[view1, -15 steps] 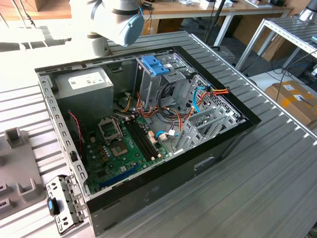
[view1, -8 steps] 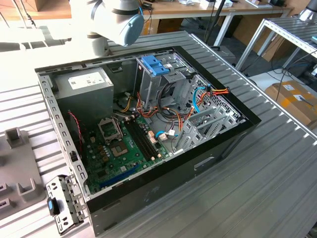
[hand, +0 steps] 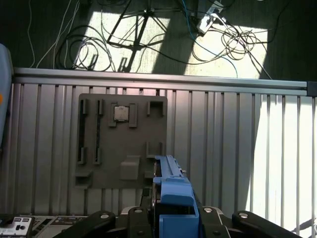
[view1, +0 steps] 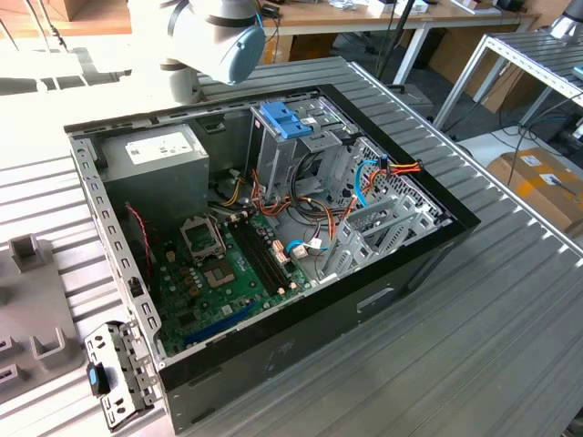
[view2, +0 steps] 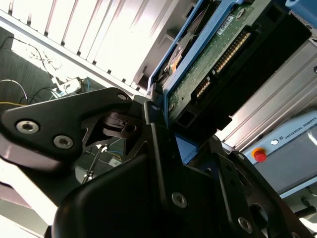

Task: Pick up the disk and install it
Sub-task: 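Pick up the disk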

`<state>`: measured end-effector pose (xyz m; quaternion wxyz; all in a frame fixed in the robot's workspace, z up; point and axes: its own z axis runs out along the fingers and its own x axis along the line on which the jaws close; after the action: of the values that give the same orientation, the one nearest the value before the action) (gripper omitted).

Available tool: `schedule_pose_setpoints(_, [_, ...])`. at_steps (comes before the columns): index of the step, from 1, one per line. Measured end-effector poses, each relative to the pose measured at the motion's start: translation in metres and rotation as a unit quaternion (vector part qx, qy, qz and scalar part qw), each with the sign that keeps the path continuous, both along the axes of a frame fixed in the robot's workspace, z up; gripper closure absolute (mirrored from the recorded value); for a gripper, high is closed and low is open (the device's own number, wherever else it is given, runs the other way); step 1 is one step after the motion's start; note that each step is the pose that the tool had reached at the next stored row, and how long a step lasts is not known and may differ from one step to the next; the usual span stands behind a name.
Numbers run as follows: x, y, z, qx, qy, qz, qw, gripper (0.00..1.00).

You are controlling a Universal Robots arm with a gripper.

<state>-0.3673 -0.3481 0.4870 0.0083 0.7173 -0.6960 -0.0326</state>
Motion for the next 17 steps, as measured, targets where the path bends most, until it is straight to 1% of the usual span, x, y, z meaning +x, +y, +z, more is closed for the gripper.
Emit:
schedule_pose_setpoints(7, [0.0042,0.0,0.0,0.0,0.0,0.0,1.0,0.63])
schedule_pose_setpoints(11, [0.0113,0.0,0.0,0.0,0.0,0.0,1.0,0.63])
schedule_pose_setpoints(17, [0.0166,0.0,0.0,0.0,0.0,0.0,1.0,0.63])
